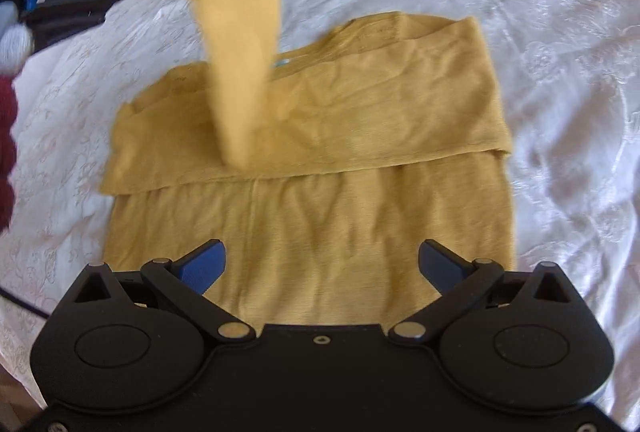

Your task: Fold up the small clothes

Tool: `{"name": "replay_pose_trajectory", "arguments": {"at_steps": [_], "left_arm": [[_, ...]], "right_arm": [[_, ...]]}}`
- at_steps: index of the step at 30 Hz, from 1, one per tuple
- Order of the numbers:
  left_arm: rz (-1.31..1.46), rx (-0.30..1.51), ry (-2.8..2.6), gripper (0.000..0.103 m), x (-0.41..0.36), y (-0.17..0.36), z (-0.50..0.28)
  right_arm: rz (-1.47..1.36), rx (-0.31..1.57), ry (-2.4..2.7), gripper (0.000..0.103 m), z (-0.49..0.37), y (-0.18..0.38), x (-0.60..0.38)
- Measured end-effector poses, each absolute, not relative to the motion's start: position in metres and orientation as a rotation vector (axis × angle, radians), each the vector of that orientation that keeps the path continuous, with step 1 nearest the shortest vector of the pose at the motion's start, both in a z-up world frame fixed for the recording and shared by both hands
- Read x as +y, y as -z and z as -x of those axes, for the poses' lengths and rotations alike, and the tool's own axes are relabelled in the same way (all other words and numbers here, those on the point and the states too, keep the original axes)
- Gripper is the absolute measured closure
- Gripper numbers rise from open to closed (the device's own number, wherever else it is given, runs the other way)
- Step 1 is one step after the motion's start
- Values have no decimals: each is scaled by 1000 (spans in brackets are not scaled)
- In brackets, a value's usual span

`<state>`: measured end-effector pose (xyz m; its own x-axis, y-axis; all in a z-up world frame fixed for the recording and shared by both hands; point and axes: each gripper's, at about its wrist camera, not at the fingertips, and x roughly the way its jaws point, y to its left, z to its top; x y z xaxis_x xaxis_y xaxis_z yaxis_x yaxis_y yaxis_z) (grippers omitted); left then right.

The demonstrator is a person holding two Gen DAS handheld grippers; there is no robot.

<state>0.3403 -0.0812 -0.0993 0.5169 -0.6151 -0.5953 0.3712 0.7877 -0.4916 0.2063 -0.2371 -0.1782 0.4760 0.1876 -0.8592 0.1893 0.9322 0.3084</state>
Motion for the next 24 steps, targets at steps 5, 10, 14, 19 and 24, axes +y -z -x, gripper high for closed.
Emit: {"name": "replay_pose_trajectory", "arguments": {"at_steps": [5, 10, 14, 19, 24], "left_arm": [[176, 836, 544, 61, -65, 106, -324], [94, 935, 361, 61, -24, 131, -334], [97, 1012, 229, 61, 12, 158, -349], [62, 1102, 163, 61, 35, 193, -359], [96, 1134, 170, 58, 45, 216, -359]], "right_arm": [[-403, 1031, 17, 1, -220, 170, -258], [-404, 1000, 15, 1, -250, 168, -267], [-392, 996, 17, 4, -278, 175, -274], [-335, 1050, 12, 37, -308, 191, -274], [-350, 1097, 1, 38, -323, 210, -276]]}}
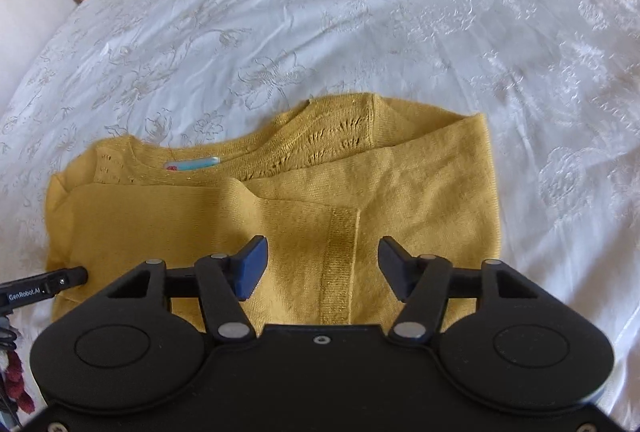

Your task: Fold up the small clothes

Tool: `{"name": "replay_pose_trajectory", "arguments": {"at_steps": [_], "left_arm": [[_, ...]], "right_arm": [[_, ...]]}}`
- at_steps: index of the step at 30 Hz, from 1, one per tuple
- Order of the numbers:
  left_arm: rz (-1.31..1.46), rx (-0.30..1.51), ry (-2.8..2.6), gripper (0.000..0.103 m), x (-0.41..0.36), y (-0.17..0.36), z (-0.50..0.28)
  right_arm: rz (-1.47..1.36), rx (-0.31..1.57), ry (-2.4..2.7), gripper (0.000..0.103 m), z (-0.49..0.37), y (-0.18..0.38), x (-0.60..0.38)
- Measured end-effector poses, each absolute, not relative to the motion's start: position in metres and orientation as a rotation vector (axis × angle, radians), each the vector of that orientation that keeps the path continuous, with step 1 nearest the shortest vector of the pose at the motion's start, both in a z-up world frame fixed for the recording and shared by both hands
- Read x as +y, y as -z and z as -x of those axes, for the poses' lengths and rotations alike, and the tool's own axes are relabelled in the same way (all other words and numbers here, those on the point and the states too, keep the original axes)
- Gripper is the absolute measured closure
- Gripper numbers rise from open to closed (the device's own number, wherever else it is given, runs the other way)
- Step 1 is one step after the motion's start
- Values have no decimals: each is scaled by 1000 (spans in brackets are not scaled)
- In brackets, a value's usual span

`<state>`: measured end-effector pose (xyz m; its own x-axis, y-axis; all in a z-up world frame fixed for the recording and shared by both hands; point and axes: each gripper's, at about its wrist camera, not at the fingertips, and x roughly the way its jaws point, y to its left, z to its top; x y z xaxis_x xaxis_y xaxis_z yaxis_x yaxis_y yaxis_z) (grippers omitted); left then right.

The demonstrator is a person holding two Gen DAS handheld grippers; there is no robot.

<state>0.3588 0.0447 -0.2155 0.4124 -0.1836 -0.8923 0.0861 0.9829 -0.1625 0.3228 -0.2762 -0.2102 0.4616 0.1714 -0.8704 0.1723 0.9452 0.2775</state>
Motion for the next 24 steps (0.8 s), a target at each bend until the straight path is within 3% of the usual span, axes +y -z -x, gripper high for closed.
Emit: {"name": "replay_pose_trajectory", "arguments": {"at_steps": [3, 5, 6, 8, 17, 24], "left_arm": [[109, 1130, 201, 45, 44, 217, -359], [126, 1131, 248, 22, 43, 219, -360], [120, 1133, 260, 19, 41, 219, -360], [100, 1133, 258, 18, 37, 217, -359], [173, 1020, 230, 17, 44, 177, -348], [142, 1043, 232, 17, 42, 175, -360]], "right_arm": [[-356, 1131, -4, 41, -327, 221, -274], [-374, 1134, 4, 50, -326, 225, -274], [-387, 1133, 2, 55, -325, 225, -275], [-403, 1127, -17, 89, -325, 220, -275], [-206, 922, -43, 91, -304, 128, -274], [-189, 1041, 149, 91, -314, 173, -320]]}}
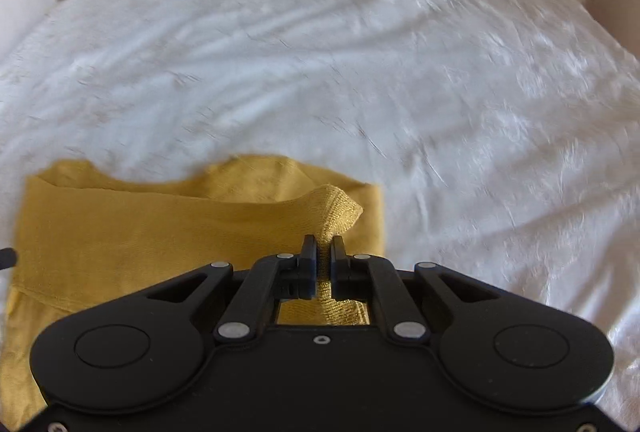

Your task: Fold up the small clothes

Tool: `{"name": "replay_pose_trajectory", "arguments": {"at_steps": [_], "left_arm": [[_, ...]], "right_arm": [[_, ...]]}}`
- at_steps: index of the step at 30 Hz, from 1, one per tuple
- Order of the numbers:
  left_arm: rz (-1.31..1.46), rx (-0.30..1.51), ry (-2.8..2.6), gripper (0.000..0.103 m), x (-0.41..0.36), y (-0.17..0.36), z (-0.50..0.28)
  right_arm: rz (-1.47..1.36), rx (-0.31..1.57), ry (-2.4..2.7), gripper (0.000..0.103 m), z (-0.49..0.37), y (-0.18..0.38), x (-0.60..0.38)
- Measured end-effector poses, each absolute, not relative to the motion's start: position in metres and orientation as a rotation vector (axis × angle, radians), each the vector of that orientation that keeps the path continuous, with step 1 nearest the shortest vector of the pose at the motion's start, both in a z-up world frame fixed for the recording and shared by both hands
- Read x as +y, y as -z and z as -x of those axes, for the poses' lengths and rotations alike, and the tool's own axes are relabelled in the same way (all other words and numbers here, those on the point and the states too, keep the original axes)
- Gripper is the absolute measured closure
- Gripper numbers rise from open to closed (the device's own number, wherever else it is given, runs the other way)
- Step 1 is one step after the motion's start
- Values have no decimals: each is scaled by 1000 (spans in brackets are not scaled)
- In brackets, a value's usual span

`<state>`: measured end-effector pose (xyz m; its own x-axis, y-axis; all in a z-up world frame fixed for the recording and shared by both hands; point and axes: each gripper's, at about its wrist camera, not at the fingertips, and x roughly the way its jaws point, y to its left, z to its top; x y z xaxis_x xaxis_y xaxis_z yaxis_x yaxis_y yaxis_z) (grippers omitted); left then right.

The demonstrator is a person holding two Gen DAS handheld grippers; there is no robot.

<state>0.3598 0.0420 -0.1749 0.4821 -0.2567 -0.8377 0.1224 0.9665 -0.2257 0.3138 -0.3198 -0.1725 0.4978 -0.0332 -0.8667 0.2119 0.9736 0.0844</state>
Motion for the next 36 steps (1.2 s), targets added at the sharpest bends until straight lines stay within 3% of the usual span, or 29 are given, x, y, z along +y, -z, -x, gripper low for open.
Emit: {"name": "replay_pose_trajectory", "arguments": {"at_steps": [10, 12, 13, 17, 27, 36], "left_arm": [[81, 1057, 185, 17, 38, 188, -380], [61, 1075, 142, 17, 41, 194, -389], [62, 1090, 120, 17, 44, 198, -394], [66, 1171, 66, 17, 53, 212, -410], [-24, 1205, 47, 12, 44, 220, -417], [-74, 1248, 12, 0, 33, 226, -426]], "right_arm": [[-153, 1090, 137, 90, -314, 190, -320], [-149, 1124, 166, 88, -317, 202, -327], [-145, 1139, 174, 81, -318, 206, -329], [-133, 1163, 180, 79, -320, 217, -331], [-147, 1183, 207, 56, -324, 231, -331], [-208, 1185, 259, 26, -325, 239, -349]]}}
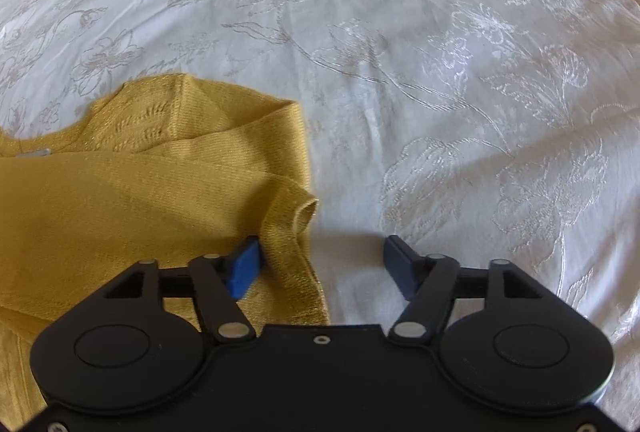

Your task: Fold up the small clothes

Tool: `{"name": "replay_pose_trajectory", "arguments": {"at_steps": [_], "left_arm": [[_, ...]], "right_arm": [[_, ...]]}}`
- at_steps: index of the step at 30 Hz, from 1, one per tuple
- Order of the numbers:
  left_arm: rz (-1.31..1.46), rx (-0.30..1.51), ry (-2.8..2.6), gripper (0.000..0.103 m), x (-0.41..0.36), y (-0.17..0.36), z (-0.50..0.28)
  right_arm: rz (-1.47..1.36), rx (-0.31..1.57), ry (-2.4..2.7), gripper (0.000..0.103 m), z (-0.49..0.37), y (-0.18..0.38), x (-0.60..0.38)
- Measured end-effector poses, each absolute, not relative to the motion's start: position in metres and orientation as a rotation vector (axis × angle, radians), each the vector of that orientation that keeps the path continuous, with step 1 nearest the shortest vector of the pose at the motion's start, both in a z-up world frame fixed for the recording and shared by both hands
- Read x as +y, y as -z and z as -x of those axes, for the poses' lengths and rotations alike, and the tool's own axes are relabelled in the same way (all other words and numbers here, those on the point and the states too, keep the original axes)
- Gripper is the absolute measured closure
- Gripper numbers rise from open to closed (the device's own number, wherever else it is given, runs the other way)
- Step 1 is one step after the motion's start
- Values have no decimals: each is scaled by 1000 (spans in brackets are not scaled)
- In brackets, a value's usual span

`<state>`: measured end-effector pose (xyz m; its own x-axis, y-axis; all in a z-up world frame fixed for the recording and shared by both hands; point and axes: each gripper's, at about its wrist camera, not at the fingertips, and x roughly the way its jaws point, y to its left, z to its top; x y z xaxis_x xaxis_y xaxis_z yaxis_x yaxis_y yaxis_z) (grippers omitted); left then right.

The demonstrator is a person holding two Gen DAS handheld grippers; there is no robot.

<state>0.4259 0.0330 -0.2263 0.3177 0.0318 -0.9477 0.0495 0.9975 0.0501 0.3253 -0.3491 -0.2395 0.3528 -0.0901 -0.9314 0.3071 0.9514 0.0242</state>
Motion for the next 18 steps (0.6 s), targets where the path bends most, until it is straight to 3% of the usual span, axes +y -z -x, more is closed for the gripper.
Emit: {"name": "replay_pose_trajectory", "arguments": {"at_steps": [10, 18], "left_arm": [[-62, 1286, 4, 0, 30, 234, -438], [-34, 1288, -43, 0, 22, 235, -446]], "right_arm": [[-263, 1176, 285, 1, -329, 251, -359], [-309, 1152, 295, 0, -326, 255, -362]]}}
